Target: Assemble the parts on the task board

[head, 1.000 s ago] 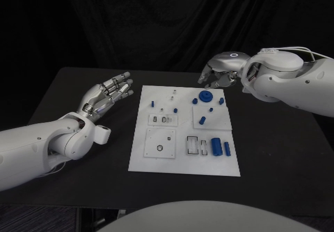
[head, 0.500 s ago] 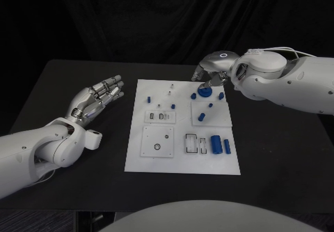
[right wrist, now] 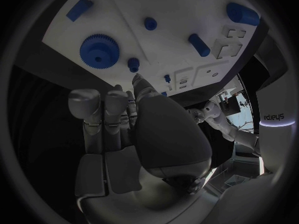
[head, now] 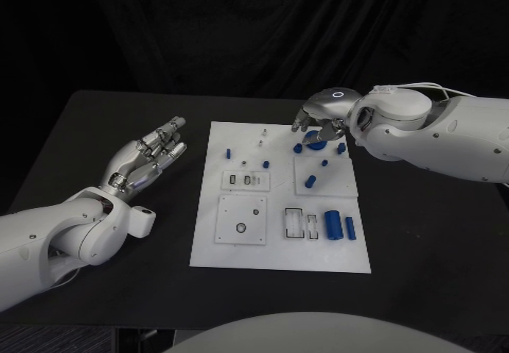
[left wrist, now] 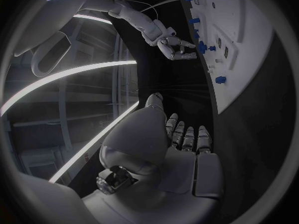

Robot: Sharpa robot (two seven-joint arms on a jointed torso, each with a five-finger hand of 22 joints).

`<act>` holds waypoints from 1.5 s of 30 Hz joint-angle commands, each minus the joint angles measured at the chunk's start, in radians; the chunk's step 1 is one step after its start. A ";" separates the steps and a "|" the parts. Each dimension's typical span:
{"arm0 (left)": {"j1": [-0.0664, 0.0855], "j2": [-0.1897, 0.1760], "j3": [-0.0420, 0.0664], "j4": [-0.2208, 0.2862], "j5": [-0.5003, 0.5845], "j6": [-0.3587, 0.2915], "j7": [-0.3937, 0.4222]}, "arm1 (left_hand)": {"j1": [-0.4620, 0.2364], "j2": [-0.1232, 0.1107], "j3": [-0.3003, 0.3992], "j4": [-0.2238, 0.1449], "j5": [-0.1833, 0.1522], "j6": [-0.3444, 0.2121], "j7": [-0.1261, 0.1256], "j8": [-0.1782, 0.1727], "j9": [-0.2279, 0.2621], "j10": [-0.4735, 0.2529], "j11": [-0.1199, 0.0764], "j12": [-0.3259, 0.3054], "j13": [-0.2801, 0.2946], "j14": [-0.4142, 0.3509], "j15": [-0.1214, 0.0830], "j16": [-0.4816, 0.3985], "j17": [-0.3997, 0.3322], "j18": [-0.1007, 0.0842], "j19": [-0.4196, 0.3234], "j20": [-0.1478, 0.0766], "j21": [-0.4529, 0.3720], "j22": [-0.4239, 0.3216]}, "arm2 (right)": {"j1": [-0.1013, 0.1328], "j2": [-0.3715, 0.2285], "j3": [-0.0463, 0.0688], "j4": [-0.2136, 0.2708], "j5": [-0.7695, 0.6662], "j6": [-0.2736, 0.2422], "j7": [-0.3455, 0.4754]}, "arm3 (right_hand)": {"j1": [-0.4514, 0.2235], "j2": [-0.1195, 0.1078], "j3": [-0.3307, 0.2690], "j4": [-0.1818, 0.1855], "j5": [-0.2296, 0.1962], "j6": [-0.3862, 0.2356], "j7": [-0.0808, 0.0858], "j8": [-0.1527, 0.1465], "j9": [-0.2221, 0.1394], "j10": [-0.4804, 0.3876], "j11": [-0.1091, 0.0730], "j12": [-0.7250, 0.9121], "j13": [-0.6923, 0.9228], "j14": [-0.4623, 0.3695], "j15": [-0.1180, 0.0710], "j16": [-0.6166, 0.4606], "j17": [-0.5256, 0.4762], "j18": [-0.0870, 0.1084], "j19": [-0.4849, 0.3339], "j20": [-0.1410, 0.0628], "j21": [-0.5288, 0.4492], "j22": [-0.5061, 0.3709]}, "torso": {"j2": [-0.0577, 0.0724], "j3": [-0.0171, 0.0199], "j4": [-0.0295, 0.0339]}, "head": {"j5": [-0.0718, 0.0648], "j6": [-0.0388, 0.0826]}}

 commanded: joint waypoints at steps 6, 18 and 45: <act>0.004 -0.007 0.001 0.009 -0.056 -0.003 0.324 | -0.003 -0.017 0.005 -0.001 -0.004 -0.003 -0.032 -0.007 -0.002 -0.008 -0.036 -0.022 -0.003 0.001 -0.088 -0.004 -0.001 -0.010 0.000 -0.051 -0.003 -0.001 | -0.005 -0.009 0.001 0.015 -0.012 0.028 0.001 | -0.024 -0.008 0.000 0.011 -0.015 -0.015 -0.003 -0.001 -0.002 -0.001 0.001 -0.006 -0.001 0.001 0.004 0.011 0.006 -0.003 -0.003 0.005 0.010 0.009 | 0.025 -0.0035 0.0029 | -0.005 0.032; 0.004 -0.010 0.001 0.005 -0.060 0.022 0.309 | 0.006 -0.014 0.015 -0.001 0.005 0.002 -0.003 -0.006 -0.001 -0.007 0.003 -0.031 -0.003 0.001 -0.025 -0.004 -0.001 -0.008 0.000 0.019 -0.003 -0.001 | -0.007 -0.006 0.001 0.010 -0.012 0.047 0.005 | -0.018 -0.007 0.018 0.000 0.024 -0.008 -0.003 0.005 0.003 -0.008 0.002 -0.006 0.000 -0.002 0.005 0.015 0.004 -0.005 -0.006 0.005 0.018 0.023 | 0.030 -0.0057 0.0017 | -0.006 0.038; 0.004 -0.005 0.000 -0.015 -0.060 0.045 0.281 | 0.009 -0.004 0.023 -0.001 0.010 0.015 0.027 -0.005 0.000 0.008 0.053 -0.027 -0.001 0.001 0.025 -0.004 -0.001 -0.012 0.000 0.062 -0.003 -0.001 | -0.031 0.024 0.001 -0.029 -0.012 -0.014 0.053 | -0.011 -0.039 0.183 -0.030 0.199 0.143 0.010 0.076 0.113 0.125 -0.026 0.035 0.016 -0.006 -0.006 0.045 0.027 -0.008 -0.018 -0.003 0.048 0.075 | 0.036 -0.0072 0.0043 | -0.012 0.043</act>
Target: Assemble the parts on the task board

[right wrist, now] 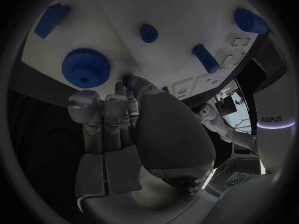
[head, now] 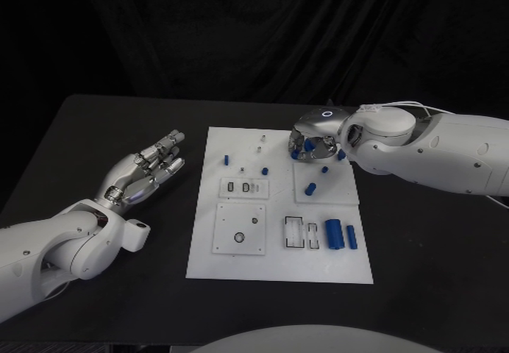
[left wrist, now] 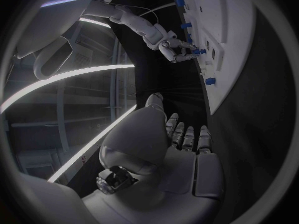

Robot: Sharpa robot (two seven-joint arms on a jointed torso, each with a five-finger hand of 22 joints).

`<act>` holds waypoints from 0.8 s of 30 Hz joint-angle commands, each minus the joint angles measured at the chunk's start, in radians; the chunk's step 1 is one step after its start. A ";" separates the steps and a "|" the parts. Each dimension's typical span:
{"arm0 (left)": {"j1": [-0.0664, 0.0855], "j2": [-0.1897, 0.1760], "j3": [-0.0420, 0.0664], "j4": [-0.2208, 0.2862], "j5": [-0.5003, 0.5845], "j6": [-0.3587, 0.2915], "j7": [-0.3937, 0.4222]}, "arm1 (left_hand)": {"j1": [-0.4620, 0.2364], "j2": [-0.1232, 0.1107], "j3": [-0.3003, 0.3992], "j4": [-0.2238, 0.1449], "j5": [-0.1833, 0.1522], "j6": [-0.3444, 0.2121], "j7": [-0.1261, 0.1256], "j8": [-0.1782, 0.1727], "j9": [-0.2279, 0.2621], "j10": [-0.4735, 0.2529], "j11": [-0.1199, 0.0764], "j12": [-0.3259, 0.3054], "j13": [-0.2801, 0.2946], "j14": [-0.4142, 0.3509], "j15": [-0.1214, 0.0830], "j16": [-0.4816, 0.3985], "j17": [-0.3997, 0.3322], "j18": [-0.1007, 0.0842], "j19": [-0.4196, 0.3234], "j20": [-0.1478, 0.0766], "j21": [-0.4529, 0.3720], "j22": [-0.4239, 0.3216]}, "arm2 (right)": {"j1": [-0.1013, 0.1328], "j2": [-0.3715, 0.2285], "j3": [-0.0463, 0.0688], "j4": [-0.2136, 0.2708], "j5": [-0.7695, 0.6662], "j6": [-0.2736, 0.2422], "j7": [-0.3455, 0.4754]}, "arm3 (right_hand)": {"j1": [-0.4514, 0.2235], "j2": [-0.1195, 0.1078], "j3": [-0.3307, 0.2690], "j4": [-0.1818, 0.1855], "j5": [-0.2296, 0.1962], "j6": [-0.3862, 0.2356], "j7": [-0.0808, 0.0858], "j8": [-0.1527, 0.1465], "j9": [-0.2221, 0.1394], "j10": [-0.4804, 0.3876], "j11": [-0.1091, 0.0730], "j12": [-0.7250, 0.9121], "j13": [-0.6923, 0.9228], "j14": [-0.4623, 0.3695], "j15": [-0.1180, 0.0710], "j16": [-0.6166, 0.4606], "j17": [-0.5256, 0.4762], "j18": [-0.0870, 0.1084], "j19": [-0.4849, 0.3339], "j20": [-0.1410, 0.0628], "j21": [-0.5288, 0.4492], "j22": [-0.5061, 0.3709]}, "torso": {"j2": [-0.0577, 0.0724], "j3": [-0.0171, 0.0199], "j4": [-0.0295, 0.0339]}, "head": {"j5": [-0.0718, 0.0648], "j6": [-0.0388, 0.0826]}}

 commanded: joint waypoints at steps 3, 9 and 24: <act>0.003 0.002 0.001 -0.002 -0.005 0.018 0.278 | 0.011 0.005 0.006 0.000 0.008 0.005 0.013 0.000 0.002 0.001 0.013 0.000 0.000 0.000 0.011 -0.004 -0.002 -0.011 0.001 0.013 -0.003 -0.001 | -0.007 0.001 -0.001 -0.007 -0.008 -0.044 0.022 | -0.005 -0.009 0.020 -0.011 0.001 0.032 0.009 0.018 0.022 0.034 -0.013 0.017 0.008 0.002 -0.014 0.012 0.011 -0.009 -0.002 -0.009 0.013 0.013 | 0.001 -0.0004 -0.0008 | 0.003 0.002; 0.003 0.000 0.001 -0.007 -0.005 0.020 0.271 | 0.012 0.006 0.007 -0.001 0.009 0.008 0.017 0.000 0.002 0.000 0.015 0.000 0.000 0.000 0.014 -0.004 -0.002 -0.010 0.001 0.017 -0.003 -0.001 | -0.007 -0.007 -0.001 0.001 -0.008 -0.101 0.026 | -0.015 -0.008 0.030 -0.027 0.015 0.097 0.018 0.059 0.066 0.066 -0.025 0.028 0.015 0.003 -0.024 0.017 0.019 -0.011 -0.002 -0.018 0.019 0.026 | 0.002 -0.0007 -0.0009 | 0.007 0.009; 0.003 -0.001 0.001 -0.002 -0.005 0.002 0.280 | 0.022 0.001 0.010 -0.001 0.015 0.018 0.024 0.002 0.003 0.004 0.014 0.002 0.001 0.000 0.013 -0.004 -0.002 -0.008 0.001 0.016 -0.003 -0.001 | 0.050 0.053 0.004 -0.021 -0.008 -0.192 -0.002 | -0.042 -0.005 0.032 -0.036 0.017 0.112 0.015 0.079 0.113 0.095 -0.032 0.026 0.017 0.009 -0.029 0.035 0.054 -0.018 0.005 -0.025 0.041 0.067 | 0.002 -0.0025 -0.0036 | 0.007 0.016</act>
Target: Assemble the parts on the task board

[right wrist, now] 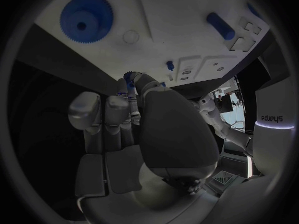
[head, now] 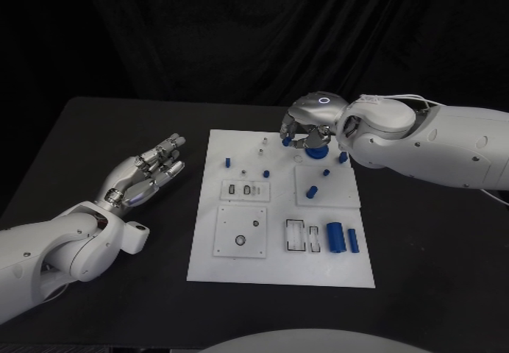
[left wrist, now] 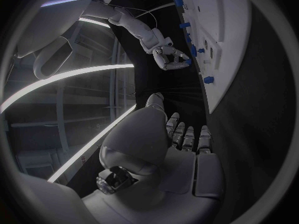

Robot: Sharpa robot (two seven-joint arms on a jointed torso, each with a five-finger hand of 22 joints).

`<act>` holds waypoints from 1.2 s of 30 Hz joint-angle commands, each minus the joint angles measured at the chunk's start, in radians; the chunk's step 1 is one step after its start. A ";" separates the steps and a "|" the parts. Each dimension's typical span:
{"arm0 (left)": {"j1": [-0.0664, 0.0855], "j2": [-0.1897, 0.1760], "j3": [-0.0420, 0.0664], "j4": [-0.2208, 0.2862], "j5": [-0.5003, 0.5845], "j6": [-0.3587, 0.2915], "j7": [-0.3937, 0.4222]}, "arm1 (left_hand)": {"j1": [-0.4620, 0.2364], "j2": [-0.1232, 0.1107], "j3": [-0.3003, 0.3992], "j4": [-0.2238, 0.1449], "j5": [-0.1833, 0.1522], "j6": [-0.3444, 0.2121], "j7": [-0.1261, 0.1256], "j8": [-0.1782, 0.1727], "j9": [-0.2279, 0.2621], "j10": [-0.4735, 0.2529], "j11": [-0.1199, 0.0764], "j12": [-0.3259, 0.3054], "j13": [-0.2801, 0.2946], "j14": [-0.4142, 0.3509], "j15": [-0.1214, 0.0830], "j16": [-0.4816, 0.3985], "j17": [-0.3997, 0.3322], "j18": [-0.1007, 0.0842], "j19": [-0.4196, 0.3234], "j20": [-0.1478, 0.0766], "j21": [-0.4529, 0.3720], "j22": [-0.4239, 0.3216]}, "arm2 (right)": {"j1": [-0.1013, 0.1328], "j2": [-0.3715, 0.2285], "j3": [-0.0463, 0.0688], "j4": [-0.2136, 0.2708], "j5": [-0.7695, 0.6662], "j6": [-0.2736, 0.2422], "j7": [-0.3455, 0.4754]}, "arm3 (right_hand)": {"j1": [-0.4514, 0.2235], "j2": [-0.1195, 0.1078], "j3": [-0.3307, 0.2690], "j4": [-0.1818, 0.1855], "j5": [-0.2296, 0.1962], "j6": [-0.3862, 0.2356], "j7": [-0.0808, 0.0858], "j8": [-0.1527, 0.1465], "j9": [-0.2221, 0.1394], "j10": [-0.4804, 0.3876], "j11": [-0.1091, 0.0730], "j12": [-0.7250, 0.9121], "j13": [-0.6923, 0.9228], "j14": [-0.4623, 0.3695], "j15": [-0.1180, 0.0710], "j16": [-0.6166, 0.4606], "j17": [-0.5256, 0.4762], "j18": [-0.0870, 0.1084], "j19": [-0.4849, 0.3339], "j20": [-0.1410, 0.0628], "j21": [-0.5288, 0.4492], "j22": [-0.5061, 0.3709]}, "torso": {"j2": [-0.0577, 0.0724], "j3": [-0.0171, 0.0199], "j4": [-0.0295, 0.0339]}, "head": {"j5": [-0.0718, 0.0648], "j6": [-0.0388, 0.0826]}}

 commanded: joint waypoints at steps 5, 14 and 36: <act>0.003 0.008 0.001 0.002 -0.004 0.001 0.278 | 0.011 0.002 0.004 -0.001 0.007 0.004 0.002 0.002 0.001 0.006 -0.003 0.002 0.001 -0.001 -0.002 -0.004 -0.001 -0.008 -0.001 -0.002 -0.003 -0.002 | 0.011 0.059 0.003 -0.055 -0.008 -0.048 -0.017 | 0.000 0.012 0.006 -0.007 0.009 0.020 0.003 0.029 0.096 0.003 0.001 -0.006 -0.003 0.002 -0.005 0.011 0.015 -0.022 0.007 -0.001 0.015 0.022 | 0.001 -0.0015 -0.0013 | -0.001 0.005; 0.003 0.016 0.001 -0.004 -0.004 0.010 0.270 | 0.014 0.003 0.006 -0.001 0.008 -0.003 0.002 0.000 0.000 0.002 0.000 0.000 0.000 -0.001 -0.001 -0.004 -0.001 -0.009 -0.001 -0.002 -0.003 -0.002 | 0.012 0.139 0.004 -0.143 -0.006 -0.017 -0.009 | 0.000 0.013 0.007 -0.008 0.009 0.017 0.004 0.028 0.098 0.003 0.002 -0.008 -0.003 0.003 -0.004 0.015 0.023 -0.024 0.009 -0.001 0.021 0.032 | 0.002 -0.0008 0.0028 | -0.006 0.006; 0.003 0.021 0.001 -0.004 -0.004 -0.007 0.264 | 0.030 0.004 0.014 -0.003 0.024 -0.006 0.007 0.000 0.000 0.003 0.006 0.000 0.001 -0.001 0.006 -0.004 -0.001 -0.012 -0.001 0.003 -0.003 -0.002 | -0.006 0.192 0.004 -0.199 0.033 0.045 0.002 | -0.008 0.019 0.018 -0.016 -0.013 -0.011 0.012 0.013 0.115 -0.013 0.012 -0.027 -0.005 0.003 0.004 0.021 0.035 -0.027 0.007 0.005 0.033 0.053 | 0.000 -0.0001 -0.0036 | -0.006 -0.004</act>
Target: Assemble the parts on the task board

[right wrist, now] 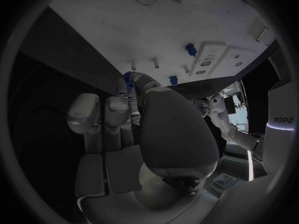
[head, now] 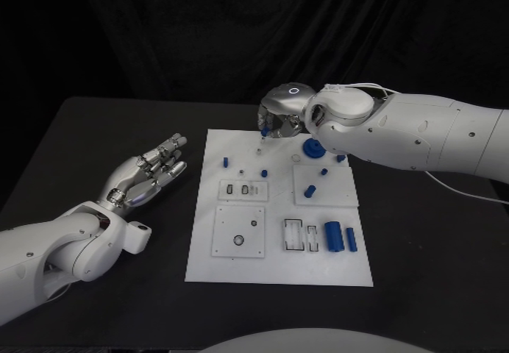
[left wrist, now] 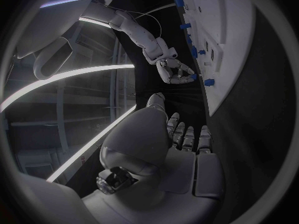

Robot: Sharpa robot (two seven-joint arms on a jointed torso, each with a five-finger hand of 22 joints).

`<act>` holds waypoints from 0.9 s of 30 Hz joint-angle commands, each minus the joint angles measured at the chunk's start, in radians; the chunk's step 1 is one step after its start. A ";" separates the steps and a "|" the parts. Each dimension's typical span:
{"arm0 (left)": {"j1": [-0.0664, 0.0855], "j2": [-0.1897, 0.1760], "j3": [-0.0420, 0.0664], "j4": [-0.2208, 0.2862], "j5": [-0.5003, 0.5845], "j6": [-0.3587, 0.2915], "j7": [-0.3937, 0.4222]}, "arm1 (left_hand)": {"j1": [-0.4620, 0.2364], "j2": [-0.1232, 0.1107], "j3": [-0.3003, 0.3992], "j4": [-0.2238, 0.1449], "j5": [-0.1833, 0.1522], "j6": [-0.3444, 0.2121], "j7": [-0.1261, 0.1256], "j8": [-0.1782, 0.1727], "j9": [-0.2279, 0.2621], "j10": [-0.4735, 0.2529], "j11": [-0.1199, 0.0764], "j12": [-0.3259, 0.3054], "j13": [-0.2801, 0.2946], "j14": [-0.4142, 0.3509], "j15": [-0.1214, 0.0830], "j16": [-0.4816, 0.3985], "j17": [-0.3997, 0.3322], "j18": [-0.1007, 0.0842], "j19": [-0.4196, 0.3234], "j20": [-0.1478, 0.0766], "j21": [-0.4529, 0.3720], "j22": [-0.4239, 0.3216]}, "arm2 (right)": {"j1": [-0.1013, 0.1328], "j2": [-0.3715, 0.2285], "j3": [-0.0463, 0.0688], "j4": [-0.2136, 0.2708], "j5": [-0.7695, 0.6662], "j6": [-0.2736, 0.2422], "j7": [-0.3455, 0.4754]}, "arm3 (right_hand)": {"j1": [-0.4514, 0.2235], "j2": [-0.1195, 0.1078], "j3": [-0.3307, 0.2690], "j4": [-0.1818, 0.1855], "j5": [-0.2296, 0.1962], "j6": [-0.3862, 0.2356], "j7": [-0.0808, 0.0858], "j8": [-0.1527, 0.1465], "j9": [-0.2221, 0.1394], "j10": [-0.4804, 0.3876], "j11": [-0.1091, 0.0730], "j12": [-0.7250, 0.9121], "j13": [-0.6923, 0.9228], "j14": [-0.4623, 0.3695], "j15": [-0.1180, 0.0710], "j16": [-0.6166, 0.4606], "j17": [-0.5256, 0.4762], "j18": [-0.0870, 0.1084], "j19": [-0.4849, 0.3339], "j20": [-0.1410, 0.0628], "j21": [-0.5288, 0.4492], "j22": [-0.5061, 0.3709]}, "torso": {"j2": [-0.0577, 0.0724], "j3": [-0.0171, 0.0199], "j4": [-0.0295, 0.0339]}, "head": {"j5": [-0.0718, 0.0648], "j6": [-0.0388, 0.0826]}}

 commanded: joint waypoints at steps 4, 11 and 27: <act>0.003 0.000 0.001 0.004 -0.003 -0.006 0.263 | 0.012 0.003 0.006 -0.001 0.008 -0.003 0.004 0.000 0.000 0.004 0.006 0.000 0.001 0.000 0.007 -0.004 -0.002 -0.012 -0.001 0.004 -0.003 -0.001 | -0.008 -0.002 0.001 0.000 0.013 0.025 0.001 | -0.008 0.015 0.010 -0.001 -0.005 -0.008 0.007 0.011 0.117 -0.007 0.004 -0.007 -0.003 0.003 0.004 0.009 0.005 -0.012 0.004 0.003 0.009 0.007 | -0.001 -0.0012 -0.0010 | 0.002 -0.002; 0.003 0.000 0.001 0.002 -0.003 -0.005 0.260 | 0.013 0.003 0.007 -0.001 0.010 -0.004 0.004 0.000 0.000 0.004 0.007 0.000 0.001 0.000 0.007 -0.004 -0.002 -0.012 -0.001 0.004 -0.003 -0.001 | -0.011 -0.001 0.001 -0.003 0.016 0.022 0.003 | -0.008 0.015 0.011 -0.001 -0.005 -0.008 0.007 0.011 0.117 -0.007 0.004 -0.008 -0.003 0.003 0.004 0.008 0.005 -0.013 0.004 0.003 0.009 0.008 | -0.001 -0.0021 -0.0026 | 0.005 -0.003; 0.003 0.007 0.001 -0.010 0.029 0.007 0.257 | 0.016 0.004 0.010 -0.001 0.011 -0.005 0.006 -0.001 0.000 0.003 0.009 0.000 0.001 0.000 0.010 -0.004 -0.002 -0.012 -0.001 0.007 -0.003 -0.001 | -0.018 0.009 0.001 -0.017 0.017 0.021 0.004 | -0.011 0.017 0.013 -0.002 -0.012 -0.013 0.008 0.008 0.121 -0.011 0.007 -0.012 -0.003 0.003 0.006 0.010 0.008 -0.014 0.005 0.005 0.016 0.019 | -0.001 -0.0019 -0.0022 | 0.003 -0.005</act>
